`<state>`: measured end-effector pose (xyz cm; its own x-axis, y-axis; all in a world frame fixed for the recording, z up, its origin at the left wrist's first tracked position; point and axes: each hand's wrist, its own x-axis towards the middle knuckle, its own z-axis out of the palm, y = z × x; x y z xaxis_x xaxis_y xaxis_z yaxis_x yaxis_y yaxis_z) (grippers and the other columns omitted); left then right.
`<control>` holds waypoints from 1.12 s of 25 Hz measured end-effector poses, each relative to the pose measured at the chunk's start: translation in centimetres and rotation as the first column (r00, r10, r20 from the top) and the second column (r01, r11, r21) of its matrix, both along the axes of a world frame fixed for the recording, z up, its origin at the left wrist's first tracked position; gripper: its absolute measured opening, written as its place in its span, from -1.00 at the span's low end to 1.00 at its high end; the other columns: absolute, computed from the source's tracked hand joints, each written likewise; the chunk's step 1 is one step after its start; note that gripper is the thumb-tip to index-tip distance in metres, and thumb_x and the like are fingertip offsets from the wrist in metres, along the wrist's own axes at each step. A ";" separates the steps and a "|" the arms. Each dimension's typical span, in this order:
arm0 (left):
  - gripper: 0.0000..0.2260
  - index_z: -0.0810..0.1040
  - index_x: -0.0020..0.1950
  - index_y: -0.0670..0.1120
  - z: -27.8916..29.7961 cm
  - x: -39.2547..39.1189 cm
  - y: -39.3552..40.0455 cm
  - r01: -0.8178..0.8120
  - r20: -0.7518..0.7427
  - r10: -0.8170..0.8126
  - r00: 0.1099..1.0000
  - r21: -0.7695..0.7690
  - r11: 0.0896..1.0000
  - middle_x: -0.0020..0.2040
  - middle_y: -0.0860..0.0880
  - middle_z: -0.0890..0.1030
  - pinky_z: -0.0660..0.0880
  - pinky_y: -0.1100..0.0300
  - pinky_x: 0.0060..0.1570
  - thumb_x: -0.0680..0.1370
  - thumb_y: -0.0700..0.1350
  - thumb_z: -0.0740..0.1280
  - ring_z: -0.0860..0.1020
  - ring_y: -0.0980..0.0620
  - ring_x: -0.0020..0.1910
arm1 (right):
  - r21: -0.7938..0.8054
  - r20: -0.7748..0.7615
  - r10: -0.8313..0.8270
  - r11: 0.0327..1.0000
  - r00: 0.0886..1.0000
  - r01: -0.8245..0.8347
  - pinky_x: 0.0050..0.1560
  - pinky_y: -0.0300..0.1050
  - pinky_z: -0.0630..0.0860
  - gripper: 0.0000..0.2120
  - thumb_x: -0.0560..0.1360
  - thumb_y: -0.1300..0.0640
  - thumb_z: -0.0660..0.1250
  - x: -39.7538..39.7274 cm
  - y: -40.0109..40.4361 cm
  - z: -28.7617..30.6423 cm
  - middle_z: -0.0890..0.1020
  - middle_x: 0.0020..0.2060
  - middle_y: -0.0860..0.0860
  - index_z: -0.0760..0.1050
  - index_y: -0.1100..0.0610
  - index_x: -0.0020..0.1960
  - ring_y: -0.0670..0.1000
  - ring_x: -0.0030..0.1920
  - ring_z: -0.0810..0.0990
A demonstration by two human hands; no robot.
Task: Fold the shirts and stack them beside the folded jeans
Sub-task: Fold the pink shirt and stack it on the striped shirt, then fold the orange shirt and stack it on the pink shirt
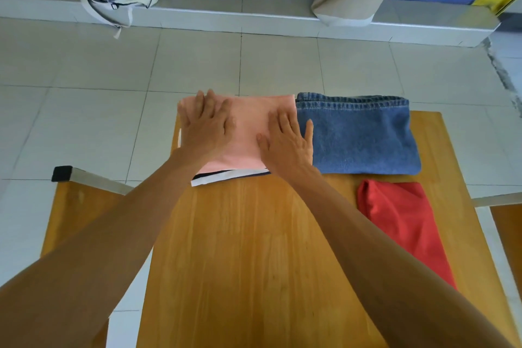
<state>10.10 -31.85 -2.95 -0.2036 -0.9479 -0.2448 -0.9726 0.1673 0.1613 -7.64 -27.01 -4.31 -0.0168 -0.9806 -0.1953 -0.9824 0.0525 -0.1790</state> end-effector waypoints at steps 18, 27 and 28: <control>-0.54 0.43 0.40 -0.11 1.1 -8.9 37.7 -0.019 -0.403 0.223 0.887 0.452 0.892 0.24 -0.08 0.56 0.42 0.07 0.28 0.56 0.08 0.30 0.52 -0.05 0.23 | 0.021 0.205 -0.575 0.812 0.792 0.583 0.46 0.21 0.12 -0.52 0.52 0.03 0.35 -11.1 36.0 3.0 0.37 0.49 0.08 0.43 0.15 0.40 0.12 0.51 0.24; -0.56 0.62 0.03 0.01 -0.1 -8.9 43.7 -0.120 -0.317 0.413 0.853 0.651 0.749 -0.05 0.07 0.67 0.57 0.04 0.02 0.39 0.32 0.36 0.63 0.03 -0.04 | 0.263 0.077 -0.829 0.553 0.554 0.791 0.13 0.20 0.49 -0.09 0.25 -0.56 0.28 -16.1 45.1 1.6 0.54 0.21 0.15 0.34 0.13 0.29 0.23 0.22 0.51; -0.62 0.64 -0.01 -0.01 -0.2 -9.0 43.7 -0.127 -0.339 0.432 0.836 0.646 0.753 -0.07 0.05 0.68 0.58 0.05 0.00 0.42 0.27 0.38 0.64 0.01 -0.05 | 0.299 0.118 -0.845 0.531 0.522 0.793 0.09 0.19 0.52 -0.10 0.23 -0.56 0.30 -16.2 45.1 1.5 0.57 0.16 0.14 0.33 0.12 0.26 0.23 0.17 0.54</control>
